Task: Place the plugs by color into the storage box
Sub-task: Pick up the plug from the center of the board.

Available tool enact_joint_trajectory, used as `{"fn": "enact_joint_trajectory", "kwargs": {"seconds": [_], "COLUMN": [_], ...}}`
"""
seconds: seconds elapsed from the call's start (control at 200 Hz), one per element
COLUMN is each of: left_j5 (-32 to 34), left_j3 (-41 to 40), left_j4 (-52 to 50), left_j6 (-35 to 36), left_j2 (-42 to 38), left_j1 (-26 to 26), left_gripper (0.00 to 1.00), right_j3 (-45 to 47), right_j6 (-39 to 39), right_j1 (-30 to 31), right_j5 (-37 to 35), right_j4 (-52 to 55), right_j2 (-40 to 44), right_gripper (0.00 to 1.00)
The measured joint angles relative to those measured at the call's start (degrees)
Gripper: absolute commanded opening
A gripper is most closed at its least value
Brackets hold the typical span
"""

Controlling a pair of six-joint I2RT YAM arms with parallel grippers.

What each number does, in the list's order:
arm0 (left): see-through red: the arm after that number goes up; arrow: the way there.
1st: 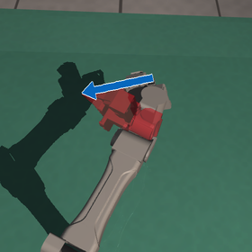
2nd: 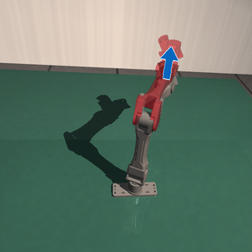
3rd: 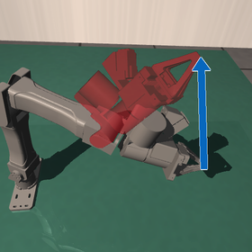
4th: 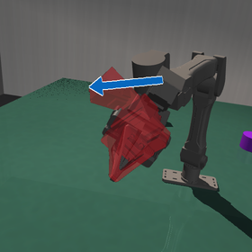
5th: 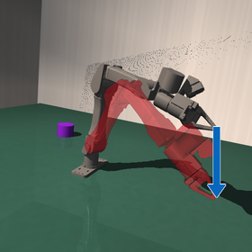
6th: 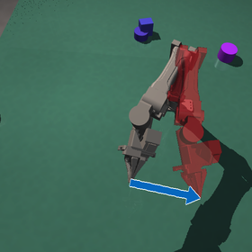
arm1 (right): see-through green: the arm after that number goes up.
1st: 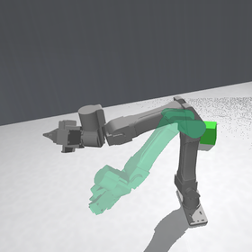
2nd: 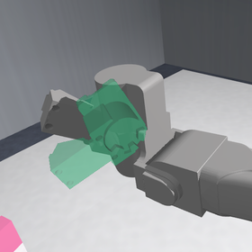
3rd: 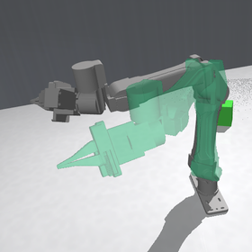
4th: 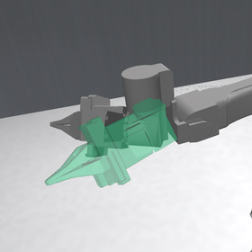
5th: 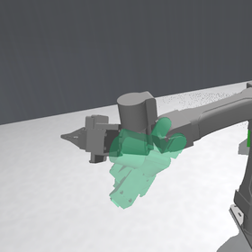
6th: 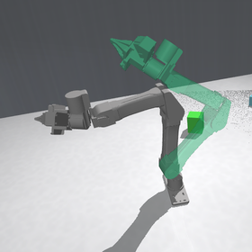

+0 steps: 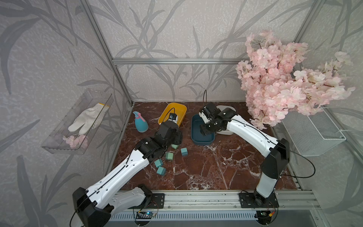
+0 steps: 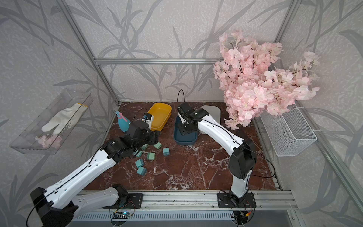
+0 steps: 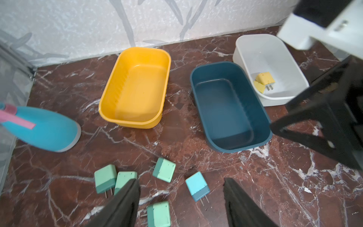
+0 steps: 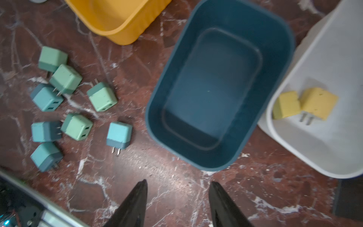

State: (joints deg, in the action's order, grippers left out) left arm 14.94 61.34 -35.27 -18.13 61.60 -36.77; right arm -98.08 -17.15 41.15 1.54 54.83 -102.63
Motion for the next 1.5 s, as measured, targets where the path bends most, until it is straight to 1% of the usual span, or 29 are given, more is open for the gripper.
{"fn": "enact_joint_trajectory", "kwargs": {"seconds": [0.07, 0.165, 0.265, 0.35, 0.46, 0.6, 0.845, 0.985, 1.245, 1.504], "left_j5": [-0.8, -3.5, -6.4, -7.8, -8.7, -9.1, -10.7, -12.0, -14.5, -16.4], "left_j3": [-0.4, -1.7, -2.8, -3.9, -5.8, -6.1, -4.8, -3.2, -1.5, -1.5], "left_j4": [-1.5, -2.4, -3.3, -3.0, -1.9, -0.3, 1.2, 2.6, 4.5, 6.4], "left_j6": [-1.7, -4.4, -7.7, -10.2, -12.6, -15.0, -17.5, -17.4, -17.0, -17.0], "left_j2": [-0.5, -0.1, 2.7, 5.6, 8.1, 12.3, 24.6, 29.3, 33.8, 37.3], "left_j1": [2.6, 7.1, 10.8, 12.3, 13.0, 13.9, 14.9, 15.1, 15.2, 15.2], "left_gripper": [0.7, 0.71, 0.73, 0.75, 0.77, 0.77, 0.76, 0.76, 0.75, 0.71], "right_j3": [2.6, 5.7, 8.8, 10.7, 13.0, 15.6, 17.9, 17.9, 17.6, 17.2], "right_j6": [-1.2, -2.5, -3.5, -3.9, -4.1, -4.2, -4.1, -3.0, -1.5, -0.7], "right_j1": [1.5, 2.3, 2.4, 2.4, 2.4, 2.4, 2.4, 2.4, 2.4, 2.0], "right_j5": [2.0, 3.5, 3.7, 3.7, 3.9, 4.3, 4.3, 3.2, 2.8, 3.0], "right_j4": [-1.3, -3.0, -4.4, -5.3, -7.3, -8.8, -10.3, -10.6, -10.6, -10.8], "right_j2": [1.4, 2.8, 4.7, 6.4, 8.4, 9.0, 8.8, 7.3, 3.7, 0.0], "right_gripper": [0.55, 0.55, 0.55, 0.55, 0.55, 0.55, 0.55, 0.55, 0.55, 0.54]}}
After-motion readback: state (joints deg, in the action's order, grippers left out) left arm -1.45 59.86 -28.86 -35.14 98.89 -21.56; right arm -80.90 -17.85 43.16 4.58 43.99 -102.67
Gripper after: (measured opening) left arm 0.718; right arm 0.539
